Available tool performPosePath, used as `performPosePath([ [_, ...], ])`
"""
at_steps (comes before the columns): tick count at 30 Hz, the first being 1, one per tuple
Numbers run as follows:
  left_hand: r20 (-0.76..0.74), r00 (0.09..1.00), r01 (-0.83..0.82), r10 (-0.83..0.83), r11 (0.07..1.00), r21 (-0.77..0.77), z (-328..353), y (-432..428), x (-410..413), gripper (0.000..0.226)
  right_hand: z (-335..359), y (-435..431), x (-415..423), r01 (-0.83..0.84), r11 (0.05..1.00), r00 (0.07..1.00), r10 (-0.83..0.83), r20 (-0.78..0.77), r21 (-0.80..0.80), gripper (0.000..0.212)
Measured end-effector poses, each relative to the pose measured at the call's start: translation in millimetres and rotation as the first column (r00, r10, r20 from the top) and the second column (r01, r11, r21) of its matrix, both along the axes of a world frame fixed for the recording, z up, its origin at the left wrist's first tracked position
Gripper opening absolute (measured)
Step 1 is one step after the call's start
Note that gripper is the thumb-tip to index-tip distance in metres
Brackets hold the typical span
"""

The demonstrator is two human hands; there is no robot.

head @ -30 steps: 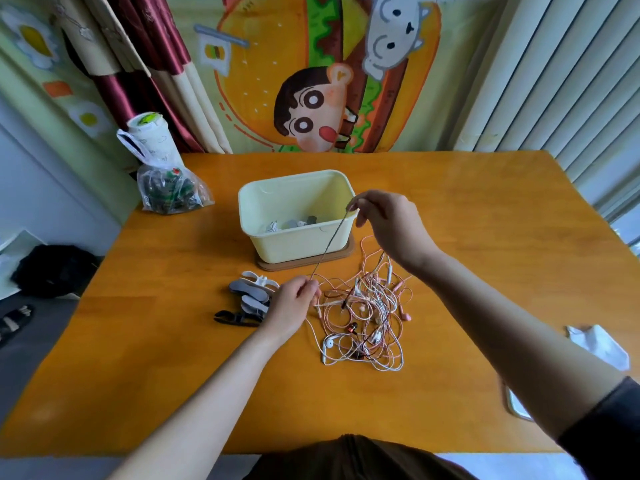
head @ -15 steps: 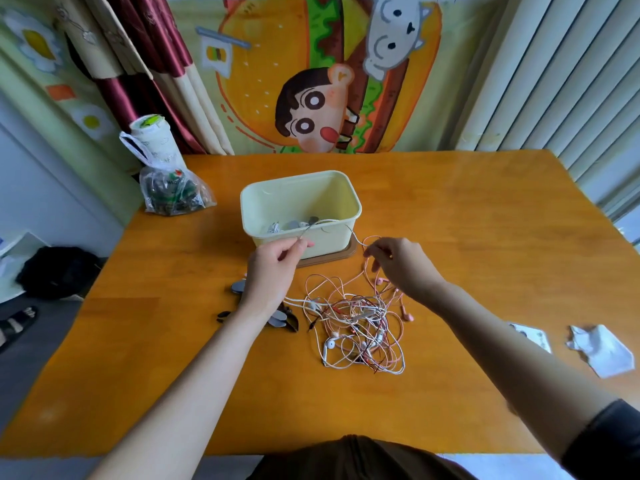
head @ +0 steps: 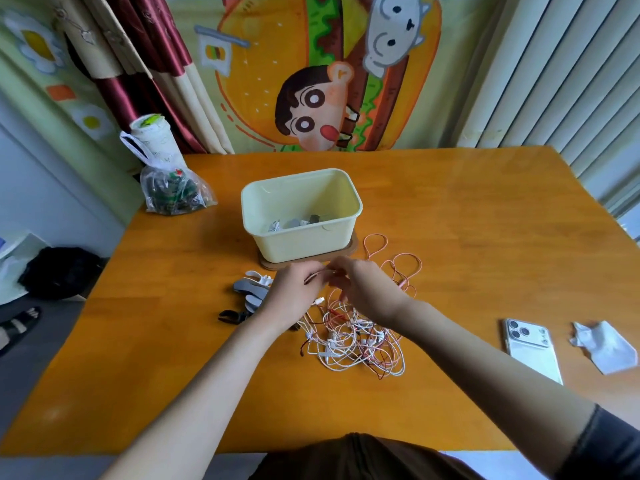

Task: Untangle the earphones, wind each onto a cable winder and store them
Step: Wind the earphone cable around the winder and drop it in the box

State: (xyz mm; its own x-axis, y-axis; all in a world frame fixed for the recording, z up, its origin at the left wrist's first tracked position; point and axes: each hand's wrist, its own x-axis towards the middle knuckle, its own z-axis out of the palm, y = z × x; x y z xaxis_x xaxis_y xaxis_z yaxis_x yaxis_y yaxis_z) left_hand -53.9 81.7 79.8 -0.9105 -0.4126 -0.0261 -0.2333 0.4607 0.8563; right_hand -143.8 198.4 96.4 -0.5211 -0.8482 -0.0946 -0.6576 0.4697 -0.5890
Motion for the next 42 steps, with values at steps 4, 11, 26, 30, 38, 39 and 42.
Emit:
performPosePath([
  [4,0.066,0.997,0.041,-0.048,0.994,0.100,-8.4,-3.1,6.3,0.020,0.4,9.2,-6.5,0.049,0.996,0.997,-0.044,0.070,-0.073,0.023],
  [11,0.184,0.982,-0.012,-0.032,0.972,0.234,-39.8,6.0,18.9,0.027,30.7,13.6,-32.7,0.316,0.902,0.926,-0.226,0.301,-0.295,0.031],
  [26,-0.031,0.999,-0.003,0.008,0.983,0.184,-15.5,6.8,-5.7,0.029,12.1,22.8,-18.0,0.244,0.947,0.966,-0.257,-0.036,-0.211,0.051],
  [30,-0.043,0.999,0.040,-0.034,0.986,0.165,-7.9,13.6,-13.4,0.022,7.1,12.6,-4.6,-0.012,0.995,1.000,0.013,0.007,-0.098,0.043],
  [38,-0.067,0.997,0.046,-0.032,0.975,0.216,-14.4,13.5,-5.7,0.026,6.1,15.6,-11.8,0.086,0.995,0.994,-0.082,0.068,-0.059,0.018],
  [39,-0.064,0.998,0.030,-0.016,0.974,0.225,-15.2,14.6,-5.1,0.023,5.9,16.5,-14.8,0.113,0.991,0.992,-0.109,0.062,-0.073,0.021],
  [42,0.014,1.000,-0.012,0.008,0.967,0.253,-20.9,18.8,-4.7,0.016,9.3,17.0,-20.3,0.150,0.975,0.985,-0.135,0.103,-0.162,0.022],
])
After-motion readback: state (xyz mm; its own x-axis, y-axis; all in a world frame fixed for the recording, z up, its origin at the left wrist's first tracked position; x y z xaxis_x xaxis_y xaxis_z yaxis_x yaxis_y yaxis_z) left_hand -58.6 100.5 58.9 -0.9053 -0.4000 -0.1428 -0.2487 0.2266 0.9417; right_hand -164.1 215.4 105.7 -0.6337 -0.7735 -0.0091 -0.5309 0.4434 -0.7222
